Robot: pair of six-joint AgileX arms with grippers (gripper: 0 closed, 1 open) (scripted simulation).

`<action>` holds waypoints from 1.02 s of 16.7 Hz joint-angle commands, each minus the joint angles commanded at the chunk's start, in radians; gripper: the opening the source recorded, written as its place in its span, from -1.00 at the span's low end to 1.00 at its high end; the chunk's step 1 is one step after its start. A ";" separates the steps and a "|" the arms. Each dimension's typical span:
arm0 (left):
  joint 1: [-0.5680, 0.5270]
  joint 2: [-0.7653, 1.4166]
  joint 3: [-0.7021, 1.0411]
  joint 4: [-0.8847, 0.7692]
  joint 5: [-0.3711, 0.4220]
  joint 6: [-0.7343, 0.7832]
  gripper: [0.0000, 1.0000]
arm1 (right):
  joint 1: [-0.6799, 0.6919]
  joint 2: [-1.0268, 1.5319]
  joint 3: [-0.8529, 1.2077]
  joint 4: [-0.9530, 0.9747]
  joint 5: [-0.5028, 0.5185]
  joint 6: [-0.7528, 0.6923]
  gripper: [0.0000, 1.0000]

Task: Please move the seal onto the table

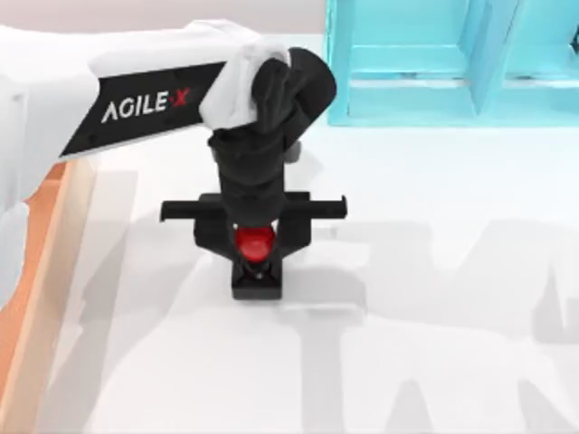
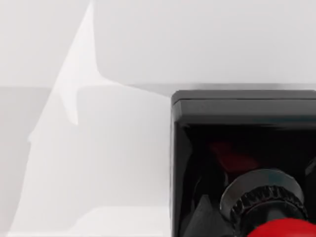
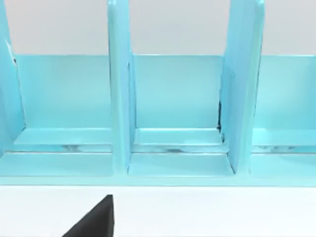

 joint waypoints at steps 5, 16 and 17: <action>0.000 0.000 0.000 0.000 0.000 0.000 0.06 | 0.000 0.000 0.000 0.000 0.000 0.000 1.00; 0.000 0.000 0.000 0.000 0.000 0.000 1.00 | 0.000 0.000 0.000 0.000 0.000 0.000 1.00; 0.000 0.000 0.000 0.000 0.000 0.000 1.00 | 0.000 0.000 0.000 0.000 0.000 0.000 1.00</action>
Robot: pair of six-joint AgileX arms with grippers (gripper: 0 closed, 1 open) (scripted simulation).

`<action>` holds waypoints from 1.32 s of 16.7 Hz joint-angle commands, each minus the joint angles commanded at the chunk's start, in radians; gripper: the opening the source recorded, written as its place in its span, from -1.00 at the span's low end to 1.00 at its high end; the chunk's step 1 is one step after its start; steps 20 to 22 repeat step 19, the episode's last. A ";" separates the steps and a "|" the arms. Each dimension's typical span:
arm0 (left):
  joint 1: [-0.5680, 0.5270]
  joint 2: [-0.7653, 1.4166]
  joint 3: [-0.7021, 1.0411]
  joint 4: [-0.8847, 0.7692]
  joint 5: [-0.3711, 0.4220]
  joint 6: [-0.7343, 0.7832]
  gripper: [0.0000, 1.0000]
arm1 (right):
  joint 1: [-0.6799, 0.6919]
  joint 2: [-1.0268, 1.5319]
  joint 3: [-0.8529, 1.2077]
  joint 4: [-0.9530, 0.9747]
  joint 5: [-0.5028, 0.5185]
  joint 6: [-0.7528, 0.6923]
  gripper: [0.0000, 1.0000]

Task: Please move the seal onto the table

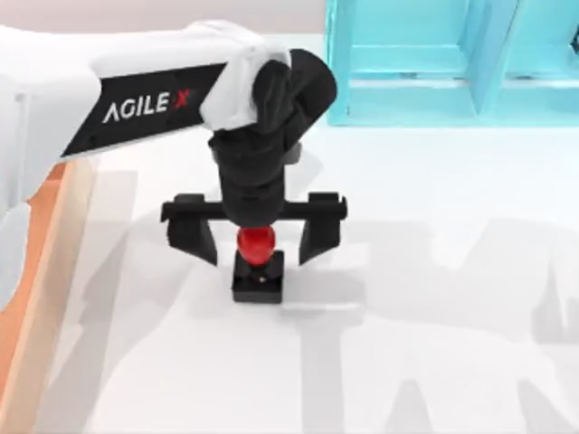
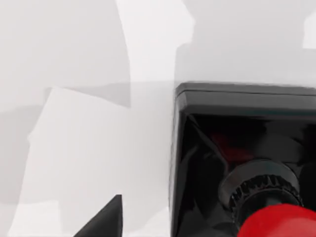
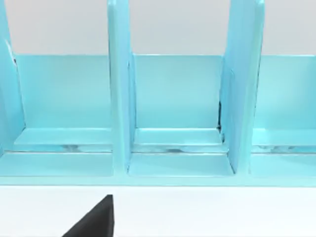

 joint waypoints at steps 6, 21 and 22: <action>0.001 0.006 0.039 -0.038 0.000 -0.004 1.00 | 0.000 0.000 0.000 0.000 0.000 0.000 1.00; -0.004 0.018 0.632 -0.613 0.000 -0.005 1.00 | 0.000 0.000 0.000 0.000 0.000 0.000 1.00; -0.004 0.018 0.632 -0.613 0.000 -0.005 1.00 | 0.000 0.000 0.000 0.000 0.000 0.000 1.00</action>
